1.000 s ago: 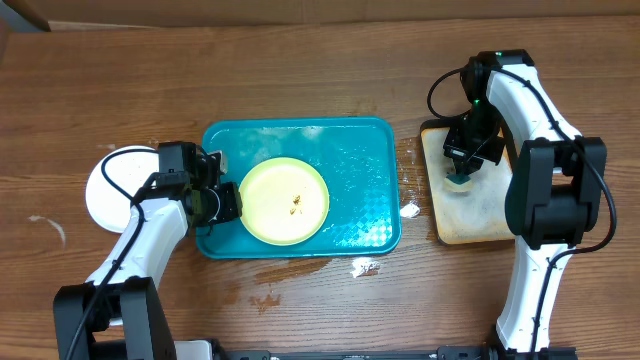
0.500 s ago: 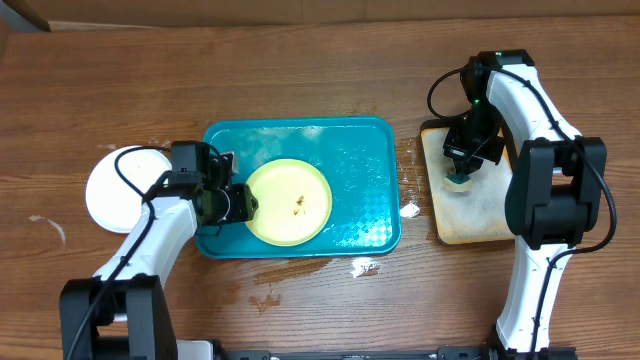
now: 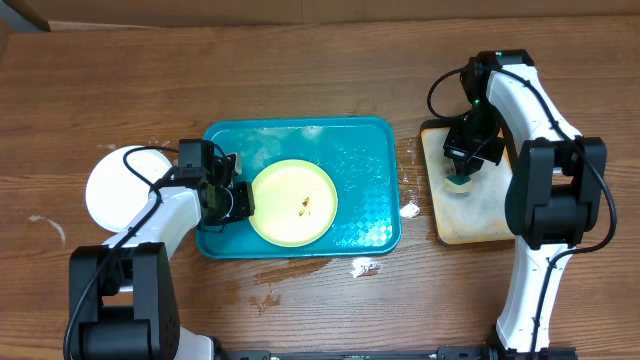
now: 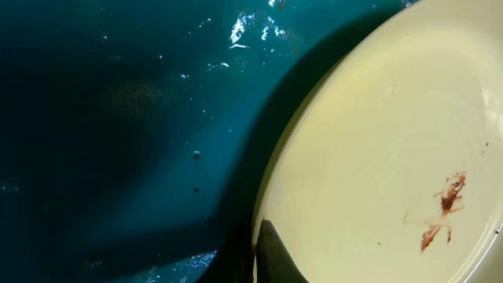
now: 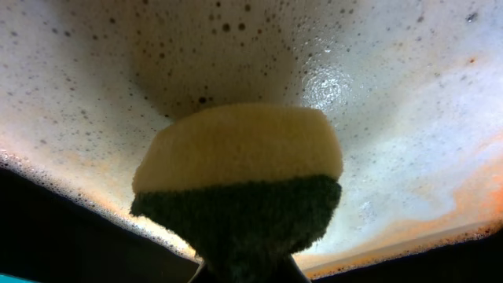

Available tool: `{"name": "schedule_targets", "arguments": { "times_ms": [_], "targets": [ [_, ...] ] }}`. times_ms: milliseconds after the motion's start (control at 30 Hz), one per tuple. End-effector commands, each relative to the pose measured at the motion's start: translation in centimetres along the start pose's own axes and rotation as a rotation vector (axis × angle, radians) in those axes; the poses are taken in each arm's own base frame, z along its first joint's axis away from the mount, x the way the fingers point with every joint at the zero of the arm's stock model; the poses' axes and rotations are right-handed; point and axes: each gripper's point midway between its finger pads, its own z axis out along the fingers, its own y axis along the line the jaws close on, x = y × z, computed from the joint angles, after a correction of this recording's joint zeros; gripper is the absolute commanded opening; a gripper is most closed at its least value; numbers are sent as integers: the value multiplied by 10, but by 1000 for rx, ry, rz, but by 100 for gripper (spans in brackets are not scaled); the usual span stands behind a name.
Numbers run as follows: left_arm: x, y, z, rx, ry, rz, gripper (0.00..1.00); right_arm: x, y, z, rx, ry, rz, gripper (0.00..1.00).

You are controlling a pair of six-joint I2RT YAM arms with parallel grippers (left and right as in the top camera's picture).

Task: Clean dirty plates on tray and stack at the side
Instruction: 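Bring the sponge from the basin with the right gripper onto the yellow plate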

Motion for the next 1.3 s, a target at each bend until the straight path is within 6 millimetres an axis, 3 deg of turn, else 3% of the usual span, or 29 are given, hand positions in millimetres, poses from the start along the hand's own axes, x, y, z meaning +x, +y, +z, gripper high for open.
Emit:
{"name": "schedule_targets", "arguments": {
  "times_ms": [0, 233, 300, 433, 467, 500, 667, 933, 1100, 1267],
  "targets": [
    [12, 5, 11, -16, 49, -19, 4, 2, 2, -8, -16, -20, -1, 4],
    [14, -4, 11, 38, 60, 34, 4, -6, 9, -9, -50, -51, -64, 4],
    [15, -7, 11, 54, 61, 35, 4, -8, 20, -10, -103, -57, -116, 4],
    [14, -8, 11, 59, 59, 35, 15, -7, 40, -13, -215, -59, -233, 4],
    [14, -7, 11, 59, 59, 35, 9, -7, 42, -13, -222, -59, -248, 4],
    [14, -7, 11, 59, 59, 35, 4, -7, 42, -13, -221, -61, -256, 4],
    [14, -7, 11, 59, 59, 30, 4, -4, 40, -9, -215, -44, -270, 4],
    [14, -8, 11, 59, 59, 8, 4, -3, 39, 24, -217, -24, -294, 4],
    [14, -8, 11, 63, 61, 8, 4, -22, 37, 27, -157, -114, -311, 4],
    [15, -11, 10, 77, 66, 2, 4, -20, 48, 21, -147, -140, -353, 4]
  ]
}}
